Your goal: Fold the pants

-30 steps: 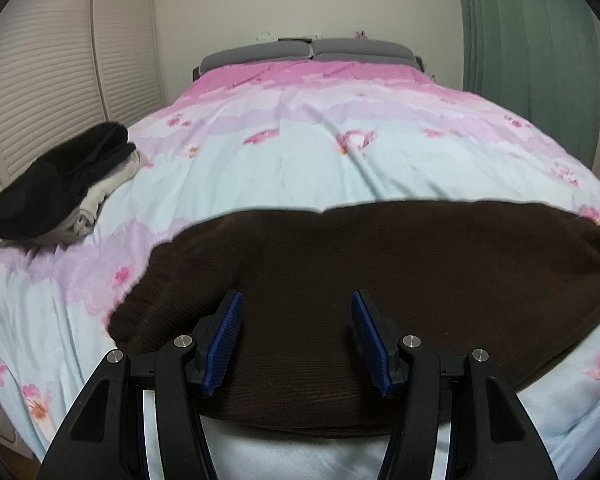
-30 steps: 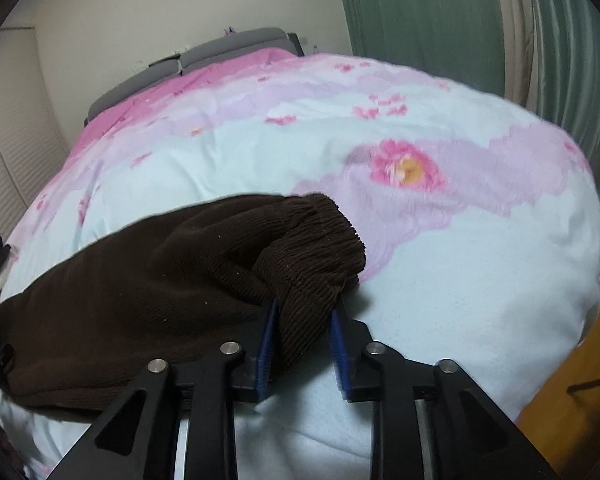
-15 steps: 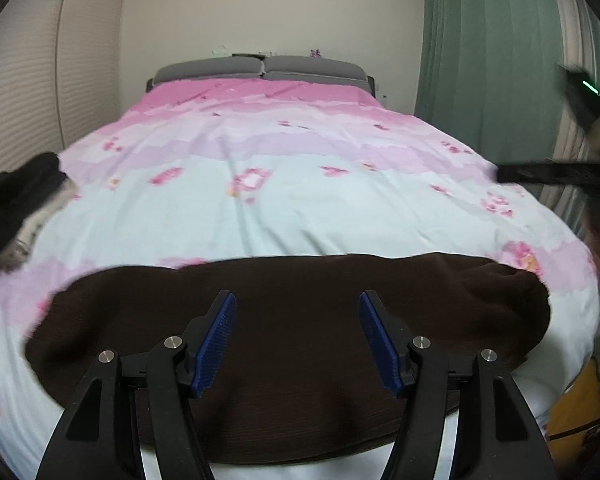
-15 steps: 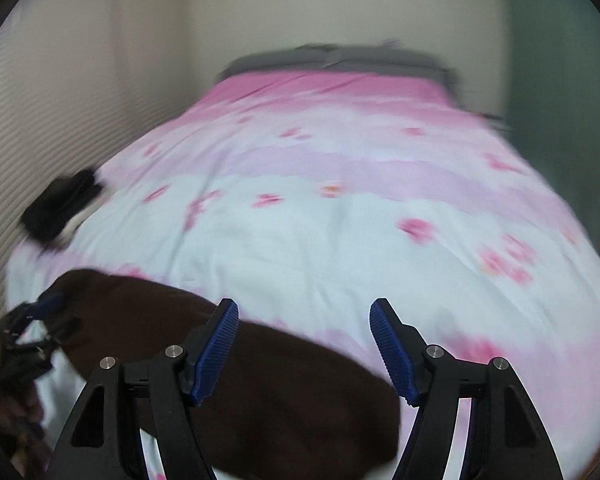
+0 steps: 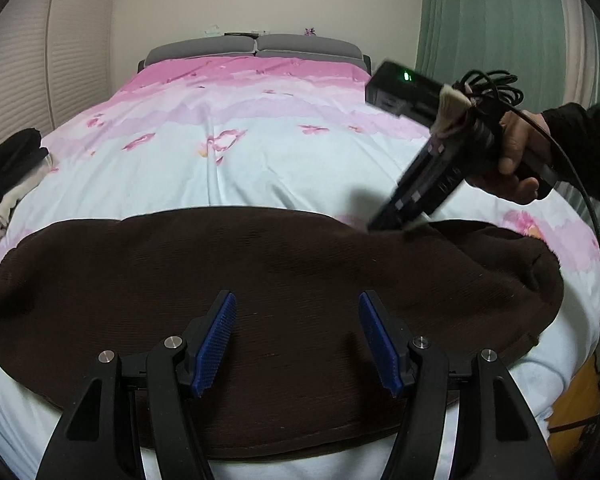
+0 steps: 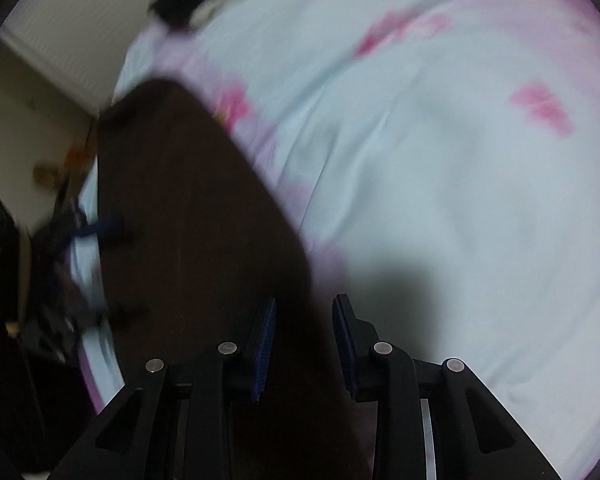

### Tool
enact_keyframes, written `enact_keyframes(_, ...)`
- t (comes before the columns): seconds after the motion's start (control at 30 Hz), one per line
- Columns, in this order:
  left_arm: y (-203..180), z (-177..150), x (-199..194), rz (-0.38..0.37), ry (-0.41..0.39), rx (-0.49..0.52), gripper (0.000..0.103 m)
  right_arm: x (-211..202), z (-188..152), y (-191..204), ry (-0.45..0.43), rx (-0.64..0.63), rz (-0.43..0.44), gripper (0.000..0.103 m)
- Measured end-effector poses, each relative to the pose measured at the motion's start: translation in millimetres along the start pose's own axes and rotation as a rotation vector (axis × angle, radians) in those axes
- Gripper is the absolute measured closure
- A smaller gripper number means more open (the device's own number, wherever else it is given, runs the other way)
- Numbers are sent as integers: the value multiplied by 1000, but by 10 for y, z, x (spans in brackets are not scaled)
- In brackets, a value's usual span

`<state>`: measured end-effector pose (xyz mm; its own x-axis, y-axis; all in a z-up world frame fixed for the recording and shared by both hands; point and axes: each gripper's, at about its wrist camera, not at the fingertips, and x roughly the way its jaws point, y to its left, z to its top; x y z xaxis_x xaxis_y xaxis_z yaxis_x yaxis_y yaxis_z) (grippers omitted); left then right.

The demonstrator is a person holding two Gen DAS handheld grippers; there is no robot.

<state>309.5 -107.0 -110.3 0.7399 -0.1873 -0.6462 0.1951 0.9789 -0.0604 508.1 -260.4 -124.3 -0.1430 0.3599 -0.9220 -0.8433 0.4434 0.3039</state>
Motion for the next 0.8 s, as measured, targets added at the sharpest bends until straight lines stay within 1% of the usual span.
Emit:
enact_keyframes(0.07, 24, -39, 13, -3, 10, 10, 40, 175, -51, 20, 67, -2, 37, 72)
enact_keyframes(0.13, 61, -59, 29, -15, 19, 0, 40, 224, -111, 92, 69, -10, 60, 71)
enact_keyframes(0.23, 75, -96, 45, -25, 24, -7, 40, 242, -195, 233, 53, -23, 57, 71)
enact_keyframes(0.33, 72, -115, 44, -28, 26, -5, 40, 277, -200, 263, 54, -20, 9, 71)
enact_keyframes(0.37, 71, -121, 38, -29, 25, -5, 40, 263, -165, 248, 50, -19, -13, 70)
enact_keyframes(0.4, 65, -121, 33, -28, 24, -4, 40, 250, -142, 236, 44, -17, -25, 65)
enact_keyframes(0.43, 65, -126, 28, -27, 24, -4, 40, 242, -110, 214, 38, -11, -39, 54)
enact_keyframes(0.47, 62, -131, 21, -27, 24, -4, 40, 237, -81, 188, 27, 0, -42, 50)
enact_keyframes(0.53, 62, -127, 7, -25, 21, -2, 40, 260, -34, 115, 6, 36, 7, 50)
enact_keyframes(0.57, 62, -122, 2, -23, 18, -1, 40, 284, -22, 66, -10, 71, 48, 51)
enact_keyframes(0.6, 72, -111, -13, -20, 12, 1, 40, 304, -27, 38, -23, 95, 90, 57)
enact_keyframes(0.63, 81, -105, -23, -19, 8, 1, 40, 325, -36, 33, -24, 104, 131, 78)
enact_keyframes(0.67, 91, -102, -40, -16, 2, 2, 40, 323, -50, 10, -27, 107, 151, 85)
enact_keyframes(0.73, 105, -101, -65, -13, -4, 2, 40, 255, -79, 46, -54, 95, 145, 91)
enact_keyframes(0.8, 122, -87, -81, -9, -14, 1, 40, 140, -114, 73, -92, 96, 110, 92)
